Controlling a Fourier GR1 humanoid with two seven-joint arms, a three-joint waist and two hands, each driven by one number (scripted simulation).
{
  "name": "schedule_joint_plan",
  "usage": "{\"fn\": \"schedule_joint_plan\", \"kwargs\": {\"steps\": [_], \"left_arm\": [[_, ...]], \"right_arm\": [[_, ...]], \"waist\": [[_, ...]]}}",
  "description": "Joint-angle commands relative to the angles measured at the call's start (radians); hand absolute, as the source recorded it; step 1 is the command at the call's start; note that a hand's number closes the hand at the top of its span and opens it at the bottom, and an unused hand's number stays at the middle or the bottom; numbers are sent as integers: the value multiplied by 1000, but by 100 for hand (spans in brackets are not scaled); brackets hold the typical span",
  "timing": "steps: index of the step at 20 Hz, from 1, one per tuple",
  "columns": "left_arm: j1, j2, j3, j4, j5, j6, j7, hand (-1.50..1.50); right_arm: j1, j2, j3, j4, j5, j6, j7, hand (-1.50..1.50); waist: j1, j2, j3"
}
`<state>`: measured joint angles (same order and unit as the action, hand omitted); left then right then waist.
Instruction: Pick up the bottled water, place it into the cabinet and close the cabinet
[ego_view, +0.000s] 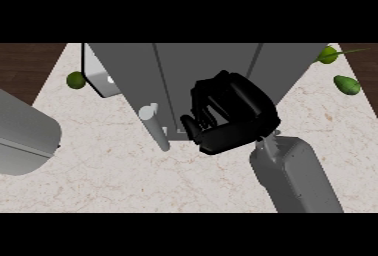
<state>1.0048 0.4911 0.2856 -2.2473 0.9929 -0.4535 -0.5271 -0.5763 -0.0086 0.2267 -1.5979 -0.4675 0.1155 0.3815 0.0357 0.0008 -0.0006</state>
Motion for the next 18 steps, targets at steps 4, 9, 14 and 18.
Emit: {"fn": "schedule_joint_plan", "kwargs": {"steps": [4,9,14,18], "left_arm": [[-14,-10,94,35,60,-54,62,-150],[21,-25,121,8,85,-82,96,-150],[-13,-9,143,61,134,-123,105,-150],[24,-25,136,9,137,-119,138,-150]], "right_arm": [[-177,-19,-107,284,-12,128,-90,150],[-207,-23,-121,390,1,196,-143,150],[-314,7,-120,416,-17,120,-75,150],[-336,7,-122,417,-102,168,-36,150]], "waist": [[-8,3,1],[0,5,1],[9,6,0],[17,6,0]]}}
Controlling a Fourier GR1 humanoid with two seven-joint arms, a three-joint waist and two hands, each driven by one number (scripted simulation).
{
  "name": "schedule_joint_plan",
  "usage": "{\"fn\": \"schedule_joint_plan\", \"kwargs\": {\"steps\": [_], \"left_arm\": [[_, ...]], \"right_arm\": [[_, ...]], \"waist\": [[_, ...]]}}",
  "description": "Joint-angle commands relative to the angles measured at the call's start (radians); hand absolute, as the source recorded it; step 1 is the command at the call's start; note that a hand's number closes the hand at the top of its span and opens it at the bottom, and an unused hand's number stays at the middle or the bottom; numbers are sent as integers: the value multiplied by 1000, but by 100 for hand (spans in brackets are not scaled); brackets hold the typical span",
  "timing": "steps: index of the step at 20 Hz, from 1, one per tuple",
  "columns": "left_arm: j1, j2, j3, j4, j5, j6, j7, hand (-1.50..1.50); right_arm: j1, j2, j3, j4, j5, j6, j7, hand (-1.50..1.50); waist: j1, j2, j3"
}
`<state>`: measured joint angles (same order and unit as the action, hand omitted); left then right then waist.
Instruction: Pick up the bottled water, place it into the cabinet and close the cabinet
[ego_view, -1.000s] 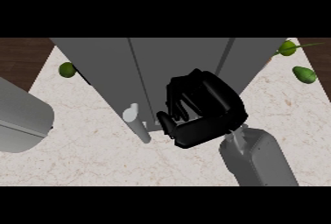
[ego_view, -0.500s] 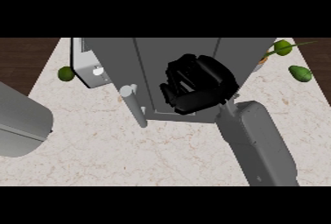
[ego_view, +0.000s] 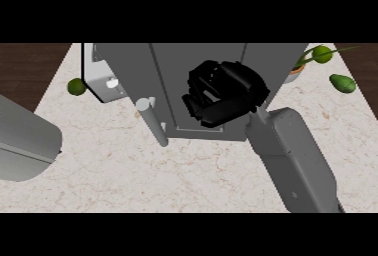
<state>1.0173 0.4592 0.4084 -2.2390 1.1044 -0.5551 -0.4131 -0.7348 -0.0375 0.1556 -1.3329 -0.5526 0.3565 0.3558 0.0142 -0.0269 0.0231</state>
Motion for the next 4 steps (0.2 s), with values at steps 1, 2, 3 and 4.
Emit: {"fn": "schedule_joint_plan", "kwargs": {"steps": [1,2,3,4], "left_arm": [[22,-35,-18,-24,-20,-28,20,-150],[0,-16,-9,-20,8,10,34,-150],[-24,-13,-1,27,-15,-27,24,-150],[-33,-16,14,36,-12,-26,18,-150]], "right_arm": [[-141,36,-44,160,-17,-55,-41,150],[-157,36,-15,156,-10,-79,-46,150],[-170,35,-49,177,-9,-48,-33,150],[-154,35,-19,174,-11,-75,-63,150]], "waist": [[41,33,-23],[36,35,-23],[34,36,-24],[38,35,-24]]}}
